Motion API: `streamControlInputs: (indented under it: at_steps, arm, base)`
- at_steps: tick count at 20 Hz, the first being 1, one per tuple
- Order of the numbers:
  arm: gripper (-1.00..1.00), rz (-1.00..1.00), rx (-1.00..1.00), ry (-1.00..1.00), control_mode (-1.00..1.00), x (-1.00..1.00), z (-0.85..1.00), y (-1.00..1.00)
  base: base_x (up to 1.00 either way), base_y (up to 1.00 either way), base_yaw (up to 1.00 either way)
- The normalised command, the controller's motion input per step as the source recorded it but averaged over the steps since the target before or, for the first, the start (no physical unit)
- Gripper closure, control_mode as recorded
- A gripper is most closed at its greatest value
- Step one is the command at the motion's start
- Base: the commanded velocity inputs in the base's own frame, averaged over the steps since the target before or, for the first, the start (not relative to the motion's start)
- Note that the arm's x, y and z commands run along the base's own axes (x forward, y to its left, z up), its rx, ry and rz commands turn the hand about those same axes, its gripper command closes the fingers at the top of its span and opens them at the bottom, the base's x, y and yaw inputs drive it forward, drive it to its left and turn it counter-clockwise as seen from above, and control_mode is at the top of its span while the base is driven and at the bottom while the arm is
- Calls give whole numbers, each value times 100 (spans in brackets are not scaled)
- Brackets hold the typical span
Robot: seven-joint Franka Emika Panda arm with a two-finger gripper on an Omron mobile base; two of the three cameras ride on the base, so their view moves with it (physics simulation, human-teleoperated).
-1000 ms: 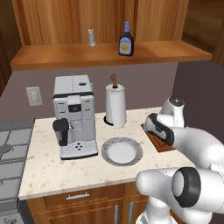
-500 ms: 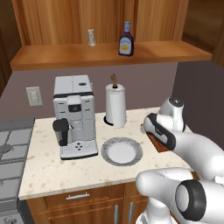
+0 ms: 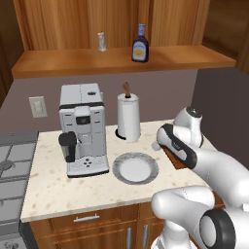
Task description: Pick the fish from the plate and place it on the cutting board. Then pick the condiment bottle from the cabinet and place it next to the cutting board.
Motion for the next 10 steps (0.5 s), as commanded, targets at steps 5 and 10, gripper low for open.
streamControlInputs:
  at_steps: [5, 10]
  arm:
    - [-100, 20, 0, -1, -100, -8, 11, 36]
    - [-100, 20, 0, -2, -100, -7, 13, 37]
  base:
    - [0, 0, 0]
    - [0, 0, 0]
